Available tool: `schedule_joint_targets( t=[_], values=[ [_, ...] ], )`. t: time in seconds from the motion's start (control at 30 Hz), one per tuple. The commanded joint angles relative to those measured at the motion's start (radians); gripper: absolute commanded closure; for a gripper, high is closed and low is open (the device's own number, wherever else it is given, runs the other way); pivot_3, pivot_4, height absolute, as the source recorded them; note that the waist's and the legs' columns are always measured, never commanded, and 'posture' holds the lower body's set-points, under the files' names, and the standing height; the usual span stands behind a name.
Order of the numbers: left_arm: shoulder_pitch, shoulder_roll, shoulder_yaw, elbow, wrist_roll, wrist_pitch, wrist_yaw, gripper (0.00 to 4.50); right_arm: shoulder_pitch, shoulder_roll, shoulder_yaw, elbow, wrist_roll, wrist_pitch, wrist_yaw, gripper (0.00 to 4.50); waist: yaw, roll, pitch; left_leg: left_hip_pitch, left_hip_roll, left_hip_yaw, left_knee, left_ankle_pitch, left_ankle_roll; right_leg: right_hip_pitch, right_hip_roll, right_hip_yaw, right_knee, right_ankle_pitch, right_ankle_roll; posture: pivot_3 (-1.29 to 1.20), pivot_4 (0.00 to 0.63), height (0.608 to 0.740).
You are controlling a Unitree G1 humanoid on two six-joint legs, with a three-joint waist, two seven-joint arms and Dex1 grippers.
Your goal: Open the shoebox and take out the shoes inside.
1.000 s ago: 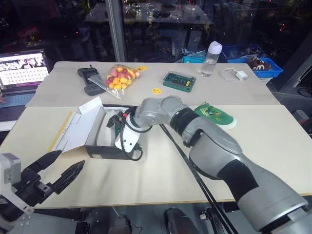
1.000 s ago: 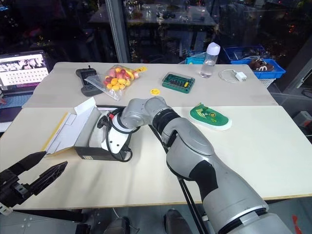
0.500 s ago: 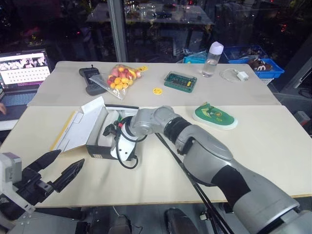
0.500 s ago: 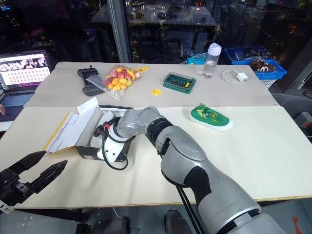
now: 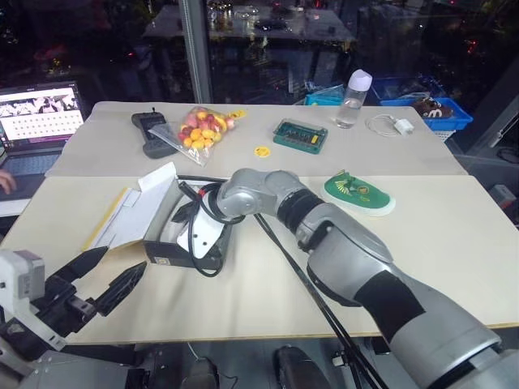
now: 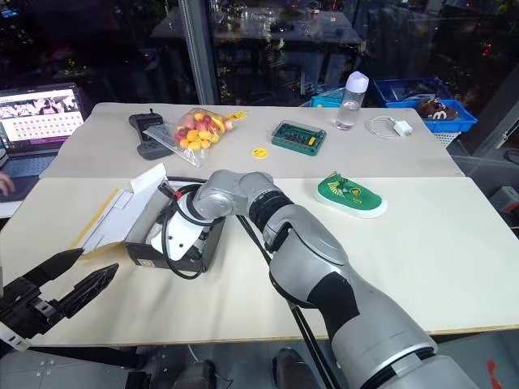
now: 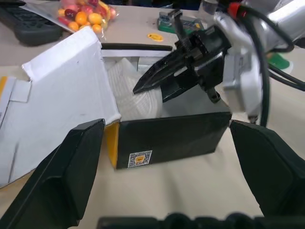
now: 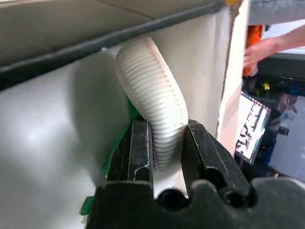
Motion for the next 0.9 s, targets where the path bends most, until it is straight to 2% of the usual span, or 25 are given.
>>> schedule_joint_targets(
  t=[0.03,0.17,0.4,0.53,0.67,0.9],
  values=[
    [-0.012,0.011,-0.007,-0.020,-0.002,-0.014,0.006,0.00,-0.031,-0.022,-0.091,-0.048,0.098,-0.015,0.015,4.06,-0.002,0.000,0.000,0.000,0.000,0.000,0.000,0.000,0.000,0.000,0.000,0.000,0.000,0.000,0.000,0.00,0.150,0.712],
    [-0.027,0.014,-0.030,-0.020,0.003,-0.012,0.011,0.00,-0.044,-0.055,-0.127,-0.064,0.116,-0.005,-0.004,4.06,-0.001,-0.001,0.000,0.000,0.000,0.000,0.000,0.000,0.000,0.000,0.000,0.000,0.000,0.000,0.000,0.00,0.150,0.712],
    [-0.057,0.034,-0.053,-0.003,0.007,-0.006,0.012,0.00,0.010,-0.112,0.062,-0.139,-0.121,-0.054,-0.153,4.06,-0.001,-0.002,-0.001,0.000,0.000,0.000,0.000,0.000,0.000,0.000,0.000,0.000,0.000,0.000,-0.001,0.00,0.150,0.712],
    [-0.065,0.042,-0.059,0.004,0.008,-0.003,0.008,0.00,0.058,-0.131,0.122,-0.180,-0.138,-0.164,-0.094,4.06,-0.002,-0.004,-0.002,0.000,0.000,0.000,-0.001,0.000,0.000,0.000,0.000,0.000,0.000,0.000,-0.001,0.00,0.150,0.712],
    [-0.066,0.042,-0.062,0.003,0.006,-0.002,0.008,0.00,0.031,-0.156,0.178,-0.214,-0.240,-0.158,-0.214,4.06,-0.001,-0.003,-0.002,0.000,0.000,0.000,-0.001,0.000,0.000,0.000,0.000,0.001,0.000,0.002,-0.004,0.00,0.150,0.712],
    [-0.063,0.033,-0.071,-0.002,0.008,-0.007,0.011,0.00,-0.025,-0.189,0.078,-0.190,-0.106,-0.178,-0.146,4.06,0.001,-0.003,-0.002,0.000,0.000,0.000,0.000,0.000,0.000,0.000,0.000,0.001,0.000,0.002,-0.003,0.00,0.150,0.712]
  ],
)
